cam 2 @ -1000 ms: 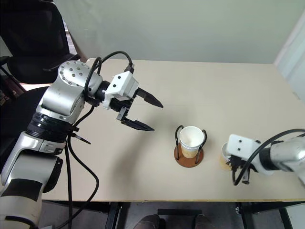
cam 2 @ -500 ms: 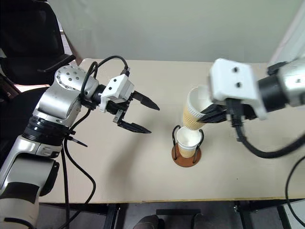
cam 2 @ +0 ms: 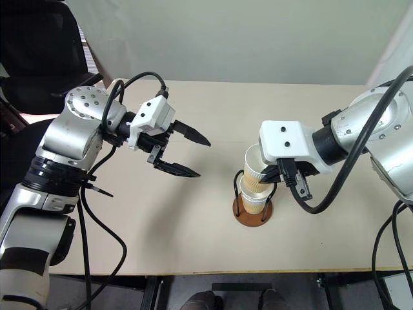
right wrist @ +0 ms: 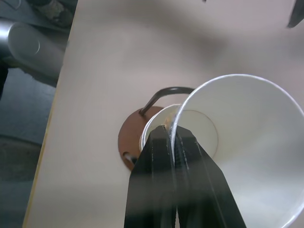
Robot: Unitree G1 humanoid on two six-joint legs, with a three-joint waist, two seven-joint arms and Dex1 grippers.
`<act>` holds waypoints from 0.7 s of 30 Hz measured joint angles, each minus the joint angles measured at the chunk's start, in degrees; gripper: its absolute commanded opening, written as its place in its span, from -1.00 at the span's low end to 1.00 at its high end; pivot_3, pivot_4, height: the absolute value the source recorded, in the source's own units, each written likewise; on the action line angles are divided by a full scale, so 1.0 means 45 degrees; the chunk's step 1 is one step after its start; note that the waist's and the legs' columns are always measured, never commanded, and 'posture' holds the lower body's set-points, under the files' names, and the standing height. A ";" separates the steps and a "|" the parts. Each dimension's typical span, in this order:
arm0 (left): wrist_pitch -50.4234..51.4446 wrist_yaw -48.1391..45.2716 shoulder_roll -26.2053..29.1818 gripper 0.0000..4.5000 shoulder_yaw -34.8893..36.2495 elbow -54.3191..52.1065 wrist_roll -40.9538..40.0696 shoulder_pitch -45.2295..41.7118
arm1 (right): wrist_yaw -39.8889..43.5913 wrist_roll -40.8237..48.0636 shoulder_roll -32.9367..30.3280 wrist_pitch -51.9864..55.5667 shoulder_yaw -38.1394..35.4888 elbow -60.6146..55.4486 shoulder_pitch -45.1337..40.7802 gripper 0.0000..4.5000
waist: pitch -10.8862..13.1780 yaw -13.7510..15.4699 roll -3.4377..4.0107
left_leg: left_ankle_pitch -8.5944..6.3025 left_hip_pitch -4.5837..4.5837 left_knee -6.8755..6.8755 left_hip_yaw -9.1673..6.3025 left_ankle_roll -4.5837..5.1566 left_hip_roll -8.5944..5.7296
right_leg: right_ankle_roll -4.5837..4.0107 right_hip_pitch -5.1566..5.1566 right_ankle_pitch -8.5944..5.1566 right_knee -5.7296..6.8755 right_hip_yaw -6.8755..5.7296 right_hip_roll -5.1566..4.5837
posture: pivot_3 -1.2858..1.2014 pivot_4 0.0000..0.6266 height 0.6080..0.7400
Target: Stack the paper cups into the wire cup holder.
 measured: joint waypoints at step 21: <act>0.1528 0.0269 0.1130 0.85 0.0928 -0.1244 0.0017 0.0894 | -0.0646 -0.0078 0.1328 0.1479 -0.2215 0.1759 -0.0701 1.00 | 0.0000 -0.0044 0.0000 | 0.0004 0.0001 -0.0010 -0.0002 -0.0007 0.0001 | -0.0024 -0.0001 -0.0003 -0.0012 0.0001 0.0005 | 0.03 -0.52 1.00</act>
